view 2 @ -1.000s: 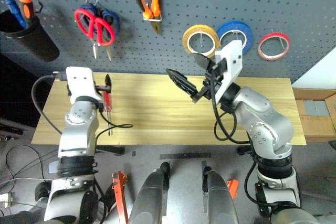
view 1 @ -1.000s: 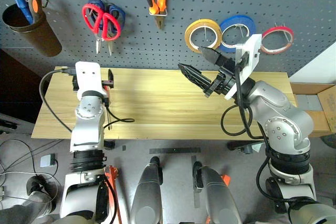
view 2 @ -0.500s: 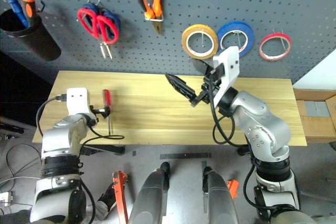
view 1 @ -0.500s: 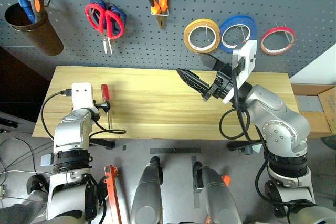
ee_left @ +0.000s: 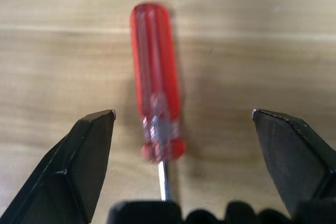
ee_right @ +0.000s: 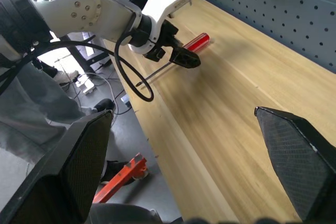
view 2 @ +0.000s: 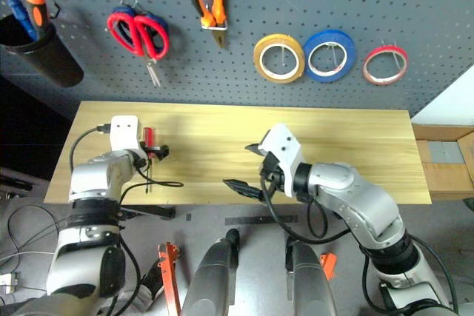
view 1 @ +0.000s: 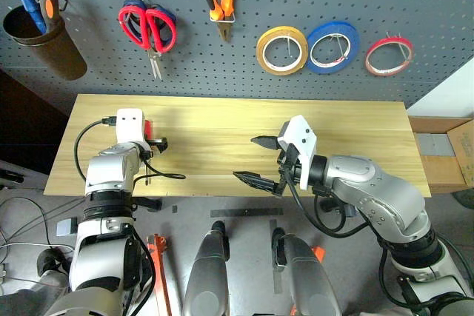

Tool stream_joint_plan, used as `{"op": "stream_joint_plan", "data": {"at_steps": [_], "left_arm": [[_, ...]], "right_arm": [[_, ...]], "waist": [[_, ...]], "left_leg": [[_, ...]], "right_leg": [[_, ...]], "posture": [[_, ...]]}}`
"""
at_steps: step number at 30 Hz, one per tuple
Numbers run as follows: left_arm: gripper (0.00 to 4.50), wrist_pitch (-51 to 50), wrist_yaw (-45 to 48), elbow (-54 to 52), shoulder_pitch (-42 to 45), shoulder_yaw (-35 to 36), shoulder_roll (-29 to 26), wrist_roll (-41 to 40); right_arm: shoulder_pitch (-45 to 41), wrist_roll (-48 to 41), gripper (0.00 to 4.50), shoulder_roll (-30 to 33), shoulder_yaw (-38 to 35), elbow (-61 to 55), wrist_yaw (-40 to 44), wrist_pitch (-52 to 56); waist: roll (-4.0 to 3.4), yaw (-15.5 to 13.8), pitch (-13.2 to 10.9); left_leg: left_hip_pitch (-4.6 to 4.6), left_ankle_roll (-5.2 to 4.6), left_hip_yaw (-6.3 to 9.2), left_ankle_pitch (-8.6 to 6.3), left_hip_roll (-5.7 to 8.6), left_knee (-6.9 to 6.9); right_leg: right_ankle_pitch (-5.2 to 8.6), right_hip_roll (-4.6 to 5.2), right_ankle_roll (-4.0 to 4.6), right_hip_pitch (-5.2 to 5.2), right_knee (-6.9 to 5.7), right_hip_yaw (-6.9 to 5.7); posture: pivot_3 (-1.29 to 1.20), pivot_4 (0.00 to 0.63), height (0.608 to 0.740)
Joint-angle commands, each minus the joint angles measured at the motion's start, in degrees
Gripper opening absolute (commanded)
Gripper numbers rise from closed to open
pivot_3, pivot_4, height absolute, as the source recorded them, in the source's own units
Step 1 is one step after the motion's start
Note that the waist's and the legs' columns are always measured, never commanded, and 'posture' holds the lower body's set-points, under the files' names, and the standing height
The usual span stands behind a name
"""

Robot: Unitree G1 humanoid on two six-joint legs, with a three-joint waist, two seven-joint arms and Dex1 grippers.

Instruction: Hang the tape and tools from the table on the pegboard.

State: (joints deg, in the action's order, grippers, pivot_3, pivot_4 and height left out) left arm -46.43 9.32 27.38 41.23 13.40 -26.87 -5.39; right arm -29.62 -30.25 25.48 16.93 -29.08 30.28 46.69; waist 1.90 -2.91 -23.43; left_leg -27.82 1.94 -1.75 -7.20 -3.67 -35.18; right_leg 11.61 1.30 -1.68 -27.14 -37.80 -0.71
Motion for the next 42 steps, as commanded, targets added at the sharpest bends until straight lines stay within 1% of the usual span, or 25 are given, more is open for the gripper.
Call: {"op": "stream_joint_plan", "data": {"at_steps": [1,6,10,11,13,17,20,21,22,25,27,32,35,37,39,42], "left_arm": [[4.48,0.39,-0.47,3.32,2.24,0.22,-0.78,0.09],[4.48,1.71,-1.59,8.6,4.71,0.11,-0.73,0.48],[4.48,2.16,-1.55,10.44,5.47,-0.29,-0.59,0.44],[4.31,2.44,-1.52,10.74,5.48,-0.47,-0.48,0.52],[3.92,2.86,-1.42,11.03,5.49,-0.61,-0.38,0.51],[2.46,3.08,-1.23,10.84,5.5,-0.63,-0.32,0.25],[1.37,1.81,-1.31,8.8,4.23,-0.07,-0.48,-0.25],[1.05,0.91,-1.38,7.25,3.21,0.28,-0.64,-0.48],[0.84,0.06,-1.46,5.74,2.21,0.63,-0.69,-0.71],[0.84,-2.1,-1.14,0.34,-1.15,1.06,-0.58,-1.37],[0.84,-3.04,0.18,-6.19,-4.55,0.87,-0.42,-2.19],[0.84,-0.02,6.57,-25.54,-11.5,2.91,1.71,-9.33],[0.84,3.92,7.64,-33.42,-13.99,4.09,2.48,-11.36],[0.84,8.09,6.99,-34.8,-14.06,4.32,2.86,-10.93],[0.84,13.89,5.74,-32.42,-11.52,4.62,3.21,-9.79],[0.84,19.23,5.82,-29.29,-7.49,3.64,3.35,-9.35]], "right_arm": [[0.77,0.5,4.5,-0.63,0.6,-3.08,0.48,-0.54],[1.02,1.07,4.5,-0.76,0.51,-3.4,0.48,-0.13],[1.22,1.45,4.5,-0.9,0.18,-3.75,0.38,0.21],[1.3,1.54,4.5,-0.97,0.02,-3.82,0.34,0.29],[1.42,1.67,4.5,-1.07,-0.2,-3.91,0.32,0.4],[1.33,1.59,4.5,-1.34,-0.66,-3.82,0.35,0.5],[1.1,1.04,4.5,-1.97,-1.57,-3.44,0.36,0.34],[1.04,1.12,4.5,-1.97,-1.65,-3.32,0.48,0.3],[1.07,1.27,4.5,-1.91,-1.66,-3.2,0.65,0.18],[1.15,1.49,4.5,-1.8,-1.8,-2.79,1.11,-0.23],[0.89,1.49,4.5,-1.76,-2.07,-2.39,1.61,-0.57],[0.03,0.83,4.5,-1.97,-3.74,-0.73,3.88,-1.97],[-0.72,0.19,4.5,-1.95,-4.83,0.49,5.92,-3.09],[-1.44,-0.68,4.5,-2.17,-5.76,1.38,7.55,-3.84],[-2.95,-1.92,4.5,-2.86,-6.99,2.95,9.38,-4.95],[-6.4,-3.7,4.5,-4.74,-9.46,5.92,10.65,-6.51]], "waist": [[0.0,0.0,0.0],[0.0,0.03,0.0],[0.0,0.05,0.0],[0.0,0.05,0.0],[0.0,0.06,0.0],[0.0,0.07,0.0],[0.0,0.07,0.0],[0.0,0.09,0.0],[0.0,0.14,0.0],[0.0,0.22,0.0],[0.0,0.27,0.0],[0.04,-0.31,0.03],[0.17,-0.52,0.12],[0.36,-0.63,0.38],[0.4,-0.95,0.76],[0.75,-1.2,1.89]], "left_leg": [[-0.01,0.0,0.0,0.0,0.0,0.0],[-0.03,0.0,-0.01,0.0,0.01,0.0],[-0.01,0.0,-0.01,0.0,0.01,0.0],[-0.01,0.0,-0.01,0.0,0.01,0.0],[0.0,0.0,-0.01,0.0,0.01,0.0],[0.01,0.01,-0.01,0.0,0.01,0.0],[0.01,0.01,-0.01,0.01,0.01,0.0],[0.01,0.01,-0.01,0.01,0.0,0.0],[0.0,0.01,-0.01,0.01,0.01,0.0],[0.02,0.01,-0.03,0.01,0.01,0.0],[0.02,0.02,-0.01,0.01,-0.01,0.0],[-0.02,0.13,0.08,0.08,-0.02,0.0],[-0.04,0.15,0.12,0.1,0.0,0.0],[-0.03,0.15,0.13,0.1,0.0,0.0],[-0.01,0.15,0.13,0.1,0.0,0.01],[-0.01,0.15,0.12,0.1,-0.01,0.01]], "right_leg": [[0.0,0.0,0.0,0.0,0.01,0.0],[0.0,0.0,0.0,0.0,0.05,-0.01],[0.0,0.0,0.0,0.0,0.01,-0.01],[0.0,0.0,0.0,0.0,0.01,-0.01],[0.0,0.0,0.0,0.0,0.0,-0.01],[0.0,0.0,0.0,0.0,-0.02,0.0],[0.0,0.0,0.0,0.0,-0.02,-0.01],[0.0,0.0,0.0,0.0,-0.02,0.0],[0.0,0.0,0.0,0.0,-0.01,0.0],[0.0,0.01,0.0,0.0,-0.02,0.03],[0.0,0.01,0.0,0.0,-0.04,0.01],[-0.01,0.03,0.03,0.0,-0.06,-0.07],[-0.04,0.05,0.06,0.02,-0.02,-0.11],[-0.05,0.06,0.08,0.05,0.01,-0.11],[-0.06,0.05,0.08,0.07,0.03,-0.11],[-0.08,-0.02,0.09,0.05,0.04,-0.13]], "posture": [[0.12,0.4,0.74],[0.11,0.399,0.74],[0.1,0.399,0.74],[0.1,0.399,0.74],[0.1,0.399,0.74],[0.1,0.399,0.74],[0.1,0.398,0.74],[0.1,0.398,0.74],[0.11,0.395,0.74],[0.12,0.393,0.74],[0.12,0.389,0.74],[0.14,0.369,0.74],[0.16,0.347,0.74],[0.18,0.329,0.74],[0.18,0.287,0.74],[0.19,0.243,0.74]]}}
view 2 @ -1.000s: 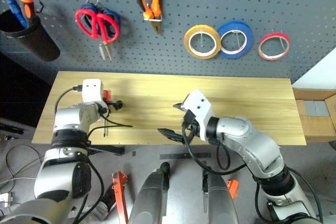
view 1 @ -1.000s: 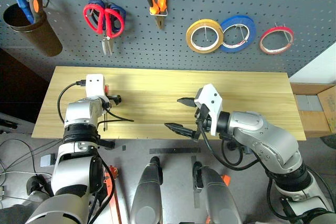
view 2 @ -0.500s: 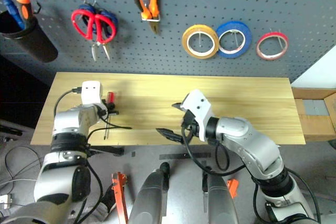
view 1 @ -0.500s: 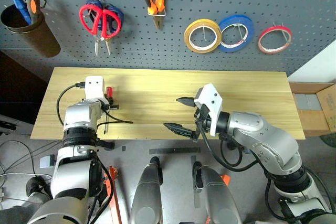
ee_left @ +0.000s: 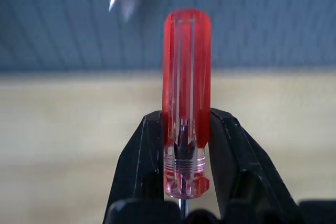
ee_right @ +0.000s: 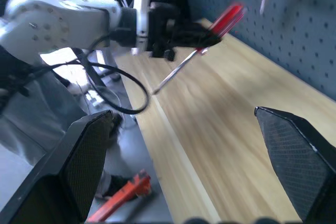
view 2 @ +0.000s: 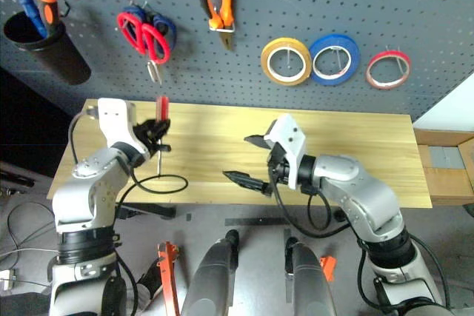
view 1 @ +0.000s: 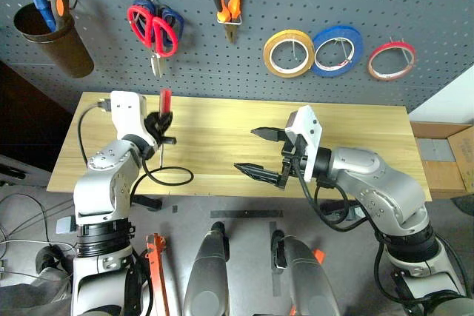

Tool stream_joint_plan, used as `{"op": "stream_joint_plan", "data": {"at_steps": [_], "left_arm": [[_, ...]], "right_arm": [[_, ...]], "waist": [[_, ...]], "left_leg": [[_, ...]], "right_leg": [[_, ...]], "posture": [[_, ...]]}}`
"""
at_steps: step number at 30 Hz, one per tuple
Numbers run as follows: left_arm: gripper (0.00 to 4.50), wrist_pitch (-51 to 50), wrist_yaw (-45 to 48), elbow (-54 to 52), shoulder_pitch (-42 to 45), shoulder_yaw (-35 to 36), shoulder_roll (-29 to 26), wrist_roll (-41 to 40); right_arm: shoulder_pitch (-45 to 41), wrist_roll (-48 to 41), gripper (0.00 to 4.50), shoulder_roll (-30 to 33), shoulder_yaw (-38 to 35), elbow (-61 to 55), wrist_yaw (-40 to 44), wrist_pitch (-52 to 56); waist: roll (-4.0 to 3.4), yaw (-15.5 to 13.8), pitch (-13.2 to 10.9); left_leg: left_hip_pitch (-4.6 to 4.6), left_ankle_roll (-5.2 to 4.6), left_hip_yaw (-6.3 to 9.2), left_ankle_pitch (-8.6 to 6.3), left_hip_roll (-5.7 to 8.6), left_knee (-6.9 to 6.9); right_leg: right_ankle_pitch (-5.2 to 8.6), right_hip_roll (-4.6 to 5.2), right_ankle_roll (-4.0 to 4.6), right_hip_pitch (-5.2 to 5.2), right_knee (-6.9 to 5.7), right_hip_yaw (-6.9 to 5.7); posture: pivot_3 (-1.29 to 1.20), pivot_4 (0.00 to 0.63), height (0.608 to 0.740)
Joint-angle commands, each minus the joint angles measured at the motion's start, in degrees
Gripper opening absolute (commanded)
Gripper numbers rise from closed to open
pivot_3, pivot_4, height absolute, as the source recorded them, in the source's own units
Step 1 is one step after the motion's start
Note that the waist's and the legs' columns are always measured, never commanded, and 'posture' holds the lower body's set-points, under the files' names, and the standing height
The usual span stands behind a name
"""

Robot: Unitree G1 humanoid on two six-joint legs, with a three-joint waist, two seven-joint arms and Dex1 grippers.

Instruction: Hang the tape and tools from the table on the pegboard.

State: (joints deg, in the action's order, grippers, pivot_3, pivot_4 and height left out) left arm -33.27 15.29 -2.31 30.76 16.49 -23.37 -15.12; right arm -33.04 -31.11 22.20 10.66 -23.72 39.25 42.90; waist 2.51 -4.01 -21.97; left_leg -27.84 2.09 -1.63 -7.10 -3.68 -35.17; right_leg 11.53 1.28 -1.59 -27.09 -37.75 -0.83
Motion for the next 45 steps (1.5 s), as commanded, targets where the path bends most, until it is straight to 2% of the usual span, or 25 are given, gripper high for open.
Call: {"op": "stream_joint_plan", "data": {"at_steps": [1,3,9,14,18,20,25,28,31,32,37,45], "left_arm": [[0.84,7.42,0.07,1.1,3.84,0.19,-0.11,0.45],[0.84,10.16,0.22,2.58,5.68,-0.28,-0.09,0.69],[0.84,13.69,3.93,3.41,6.09,0.16,-2.67,-0.7],[0.84,16.07,8.44,0.22,0.8,3.0,-6.32,-2.95],[0.84,20.25,7.99,-0.31,-2.42,3.92,-6.21,-2.34],[0.84,22.47,6.55,0.35,-2.02,4.69,-5.93,-2.29],[0.84,25.66,1.3,5.25,5.31,9.31,-7.57,-3.17],[0.84,29.44,1.47,10.97,12.16,8.94,-9.93,-1.86],[0.84,34.36,1.69,18.63,19.29,8.12,-11.68,-0.46],[0.84,36.22,1.54,21.68,21.69,7.87,-11.85,0.01],[0.84,46.25,1.12,37.29,31.6,5.65,-10.78,2.82],[0.84,60.01,-3.77,63.62,43.29,1.08,-11.07,9.97]], "right_arm": [[-4.07,-3.44,4.5,-2.14,-4.06,1.39,1.88,-3.15],[-6.54,-4.31,4.5,-3.03,-5.61,3.32,2.46,-4.05],[-10.22,-3.01,4.5,-3.15,-6.08,8.74,5.35,-8.23],[-11.51,-1.37,4.5,-3.41,-5.22,12.79,7.63,-11.6],[-12.33,-0.63,4.5,-3.99,-5.0,14.69,8.62,-13.05],[-12.56,-0.23,4.5,-4.0,-4.84,15.31,9.07,-13.42],[-12.67,0.59,4.5,-3.94,-5.21,15.99,9.9,-13.83],[-12.74,0.97,4.5,-4.08,-5.17,16.03,10.0,-13.98],[-12.9,1.05,4.5,-4.39,-4.9,15.5,9.84,-13.86],[-12.9,1.08,4.5,-4.47,-4.84,15.32,9.79,-13.85],[-12.28,1.87,4.5,-4.54,-4.54,14.4,8.91,-13.92],[-10.64,2.37,4.5,-4.12,-4.93,11.92,7.13,-12.71]], "waist": [[0.27,-0.15,1.01],[0.41,-0.28,2.23],[0.58,-0.52,5.24],[0.66,-0.7,6.03],[0.64,-1.53,6.68],[0.66,-2.25,6.77],[0.73,-3.74,6.82],[0.72,-4.26,7.33],[0.77,-4.95,8.14],[0.76,-5.09,8.45],[0.77,-5.45,10.04],[0.75,-5.35,10.91]], "left_leg": [[-0.01,0.0,0.01,0.0,-0.01,0.0],[-0.04,0.01,-0.01,0.0,0.0,0.01],[0.12,0.0,-0.02,-0.01,-0.01,0.18],[0.79,0.02,-0.15,-0.04,-0.06,0.33],[0.88,0.11,-0.16,-0.09,-0.16,0.35],[0.91,0.31,-0.21,-0.22,-0.18,0.34],[0.9,0.32,-0.23,-0.22,-0.23,0.31],[0.89,0.32,-0.25,-0.21,-0.23,0.27],[0.89,0.29,-0.29,-0.19,-0.22,0.25],[0.9,0.31,-0.31,-0.2,-0.22,0.26],[0.94,0.33,-0.36,-0.21,-0.21,0.26],[1.02,0.35,-0.37,-0.23,-0.27,0.2]], "right_leg": [[0.0,-0.02,0.01,0.0,0.03,-0.03],[-0.02,-0.02,0.02,0.02,0.1,-0.04],[-0.48,-0.07,0.26,0.52,0.89,-0.19],[-0.57,-0.06,0.36,1.03,0.95,-0.13],[-0.57,-0.07,0.38,1.04,0.9,-0.19],[-0.59,-0.08,0.42,1.05,0.89,-0.17],[-0.65,-0.13,0.39,1.05,0.88,-0.21],[-0.71,-0.15,0.36,1.08,0.9,-0.22],[-0.84,-0.15,0.57,1.13,0.97,-0.24],[-0.84,-0.15,0.57,1.14,1.01,-0.25],[-0.84,-0.16,0.57,1.2,1.02,-0.27],[-0.91,-0.16,0.45,1.26,0.97,-0.34]], "posture": [[0.19,0.232,0.74],[0.19,0.194,0.74],[0.24,0.15,0.74],[0.29,0.142,0.74],[0.3,0.144,0.74],[0.3,0.143,0.74],[0.3,0.138,0.74],[0.29,0.112,0.74],[0.29,0.112,0.74],[0.27,0.093,0.74],[0.25,0.09,0.74],[0.2,0.086,0.74]]}}
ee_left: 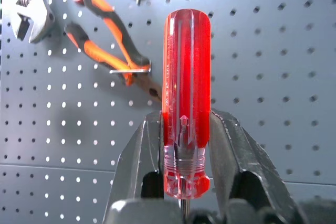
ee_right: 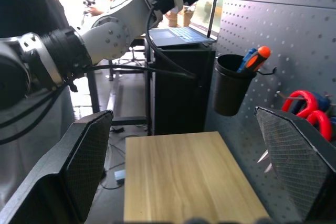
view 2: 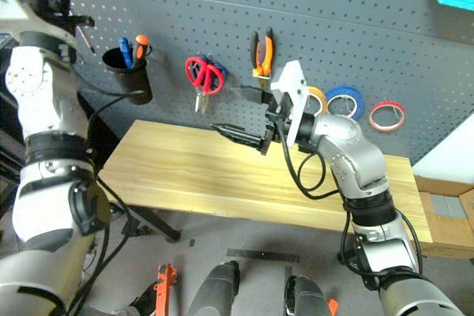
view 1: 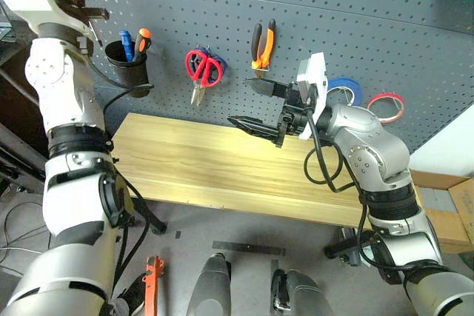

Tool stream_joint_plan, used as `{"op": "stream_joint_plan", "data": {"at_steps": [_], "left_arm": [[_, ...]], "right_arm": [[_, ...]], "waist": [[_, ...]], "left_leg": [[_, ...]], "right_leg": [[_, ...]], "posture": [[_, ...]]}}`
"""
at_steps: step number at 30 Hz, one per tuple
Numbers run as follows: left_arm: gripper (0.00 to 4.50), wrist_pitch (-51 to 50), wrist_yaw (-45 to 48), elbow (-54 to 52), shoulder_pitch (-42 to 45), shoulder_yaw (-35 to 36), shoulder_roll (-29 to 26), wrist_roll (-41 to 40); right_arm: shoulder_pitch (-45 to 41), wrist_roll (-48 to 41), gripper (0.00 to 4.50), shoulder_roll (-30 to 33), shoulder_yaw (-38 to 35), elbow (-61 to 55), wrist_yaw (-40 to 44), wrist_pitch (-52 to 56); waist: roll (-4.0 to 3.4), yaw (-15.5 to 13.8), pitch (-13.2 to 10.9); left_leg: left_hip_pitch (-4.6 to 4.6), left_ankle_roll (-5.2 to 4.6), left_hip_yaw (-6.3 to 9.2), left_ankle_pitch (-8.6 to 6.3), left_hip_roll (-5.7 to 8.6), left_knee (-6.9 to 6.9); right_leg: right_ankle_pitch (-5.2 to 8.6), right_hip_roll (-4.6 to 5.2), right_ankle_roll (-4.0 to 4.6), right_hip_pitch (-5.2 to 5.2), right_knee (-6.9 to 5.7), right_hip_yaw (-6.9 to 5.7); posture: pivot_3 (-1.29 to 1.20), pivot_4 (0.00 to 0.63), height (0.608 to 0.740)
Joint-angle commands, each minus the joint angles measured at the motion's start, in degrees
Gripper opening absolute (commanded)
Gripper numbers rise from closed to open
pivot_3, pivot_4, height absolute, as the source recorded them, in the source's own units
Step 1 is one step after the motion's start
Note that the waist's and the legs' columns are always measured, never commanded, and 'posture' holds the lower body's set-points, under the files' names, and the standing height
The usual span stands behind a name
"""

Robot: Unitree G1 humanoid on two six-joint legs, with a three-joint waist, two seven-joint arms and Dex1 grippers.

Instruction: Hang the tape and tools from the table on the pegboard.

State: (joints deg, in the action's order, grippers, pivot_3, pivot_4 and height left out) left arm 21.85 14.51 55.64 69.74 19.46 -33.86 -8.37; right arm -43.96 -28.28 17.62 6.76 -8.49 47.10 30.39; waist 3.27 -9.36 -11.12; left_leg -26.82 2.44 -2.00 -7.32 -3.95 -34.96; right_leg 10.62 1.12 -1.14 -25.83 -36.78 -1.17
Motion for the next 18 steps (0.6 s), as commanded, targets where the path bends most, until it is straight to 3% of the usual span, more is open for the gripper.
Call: {"op": "stream_joint_plan", "data": {"at_steps": [1,11,18], "left_arm": [[0.84,6.16,-4.32,7.91,5.19,-2.54,-0.44,4.28],[0.84,11.13,-9.7,14.5,8.52,-5.02,0.44,7.66],[0.84,14.78,-8.02,12.29,10.33,-6.92,0.88,8.52]], "right_arm": [[0.62,-0.37,4.5,0.6,-0.95,-3.75,-0.94,0.06],[4.17,-2.1,4.5,0.42,-1.05,-11.26,-5.58,5.54],[6.01,-6.07,4.5,0.04,-3.22,-20.45,-12.98,13.3]], "waist": [[0.02,0.0,0.09],[0.0,0.56,0.07],[-0.27,1.97,-0.69]], "left_leg": [[0.0,0.0,0.0,0.0,-0.01,0.0],[-0.04,-0.01,-0.1,0.01,-0.12,-0.02],[-0.04,-0.33,-0.27,0.2,-0.44,-0.06]], "right_leg": [[0.0,0.0,-0.01,0.0,0.0,-0.01],[0.07,-0.01,0.11,-0.06,-0.05,0.04],[0.45,-0.03,0.5,-0.05,-0.1,0.01]], "posture": [[0.19,0.091,0.74],[0.15,0.165,0.74],[0.1,0.272,0.74]]}}
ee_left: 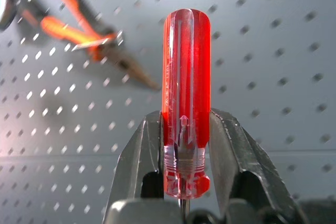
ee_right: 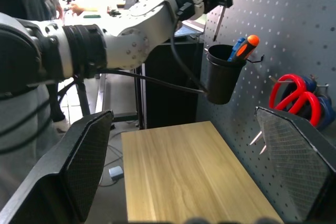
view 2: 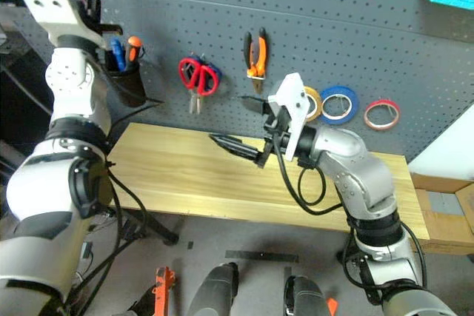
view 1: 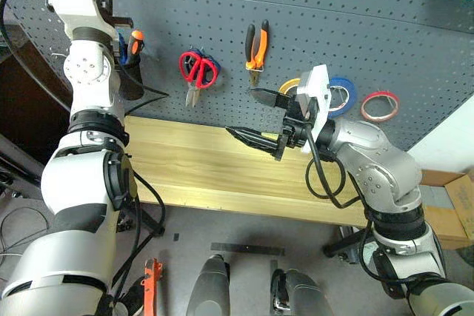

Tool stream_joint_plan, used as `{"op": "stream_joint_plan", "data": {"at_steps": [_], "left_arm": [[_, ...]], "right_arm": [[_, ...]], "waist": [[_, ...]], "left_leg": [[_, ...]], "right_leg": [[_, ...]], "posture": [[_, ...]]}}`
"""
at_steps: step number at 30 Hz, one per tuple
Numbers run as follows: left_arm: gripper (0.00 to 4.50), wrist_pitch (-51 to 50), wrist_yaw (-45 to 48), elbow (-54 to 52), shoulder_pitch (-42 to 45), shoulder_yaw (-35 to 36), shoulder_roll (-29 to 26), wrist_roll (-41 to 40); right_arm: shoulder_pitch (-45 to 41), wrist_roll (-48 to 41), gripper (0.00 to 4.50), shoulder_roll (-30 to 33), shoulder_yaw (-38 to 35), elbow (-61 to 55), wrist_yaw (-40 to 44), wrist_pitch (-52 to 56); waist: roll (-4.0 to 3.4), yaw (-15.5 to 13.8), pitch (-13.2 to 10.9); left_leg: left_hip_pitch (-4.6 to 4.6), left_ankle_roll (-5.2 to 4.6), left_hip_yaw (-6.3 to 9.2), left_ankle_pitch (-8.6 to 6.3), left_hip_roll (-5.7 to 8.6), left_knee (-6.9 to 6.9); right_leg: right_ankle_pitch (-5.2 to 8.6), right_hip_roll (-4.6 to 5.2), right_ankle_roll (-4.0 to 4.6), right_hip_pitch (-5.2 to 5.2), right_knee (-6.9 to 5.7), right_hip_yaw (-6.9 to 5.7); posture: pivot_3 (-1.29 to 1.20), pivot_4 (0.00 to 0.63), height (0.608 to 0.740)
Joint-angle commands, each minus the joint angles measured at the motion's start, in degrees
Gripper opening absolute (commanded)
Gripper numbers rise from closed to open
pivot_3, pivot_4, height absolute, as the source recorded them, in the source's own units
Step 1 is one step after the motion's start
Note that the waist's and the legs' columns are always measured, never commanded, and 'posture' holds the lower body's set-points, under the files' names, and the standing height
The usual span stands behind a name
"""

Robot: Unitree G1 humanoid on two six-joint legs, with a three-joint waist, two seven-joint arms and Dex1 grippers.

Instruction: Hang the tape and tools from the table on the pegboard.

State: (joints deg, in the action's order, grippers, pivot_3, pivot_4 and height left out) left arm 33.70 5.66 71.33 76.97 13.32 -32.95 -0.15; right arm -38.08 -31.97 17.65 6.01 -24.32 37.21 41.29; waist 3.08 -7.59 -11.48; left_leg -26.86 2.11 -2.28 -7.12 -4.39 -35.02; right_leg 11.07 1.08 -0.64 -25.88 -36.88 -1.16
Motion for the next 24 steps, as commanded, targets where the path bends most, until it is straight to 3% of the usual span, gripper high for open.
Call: {"op": "stream_joint_plan", "data": {"at_steps": [1,7,24], "left_arm": [[0.84,3.19,0.96,-3.45,3.19,-0.92,0.31,0.32],[0.84,5.25,-0.34,-3.62,4.56,-2.34,1.08,1.85],[0.84,9.32,-15.15,-7.29,0.83,-5.0,-7.32,9.97]], "right_arm": [[0.22,-2.71,4.5,-0.12,-2.73,-5.13,-4.01,2.93],[3.04,-4.08,4.5,-0.19,-3.57,-7.87,-8.32,5.44],[5.44,-7.21,4.5,0.51,-3.44,-9.97,-11.89,8.63]], "waist": [[-0.13,0.34,-0.59],[-0.83,1.48,-3.03],[-0.86,4.79,-7.25]], "left_leg": [[0.06,0.0,-0.06,0.0,-0.07,-0.01],[0.14,-0.09,-0.17,0.05,-0.22,-0.01],[-0.04,-0.3,-0.5,0.07,-0.2,0.14]], "right_leg": [[0.02,-0.01,0.02,0.03,-0.04,0.02],[0.03,0.01,0.07,0.0,-0.2,0.02],[0.04,-0.01,-0.47,-0.32,-0.15,0.33]], "posture": [[0.1,0.283,0.74],[0.09,0.342,0.74],[0.08,0.382,0.74]]}}
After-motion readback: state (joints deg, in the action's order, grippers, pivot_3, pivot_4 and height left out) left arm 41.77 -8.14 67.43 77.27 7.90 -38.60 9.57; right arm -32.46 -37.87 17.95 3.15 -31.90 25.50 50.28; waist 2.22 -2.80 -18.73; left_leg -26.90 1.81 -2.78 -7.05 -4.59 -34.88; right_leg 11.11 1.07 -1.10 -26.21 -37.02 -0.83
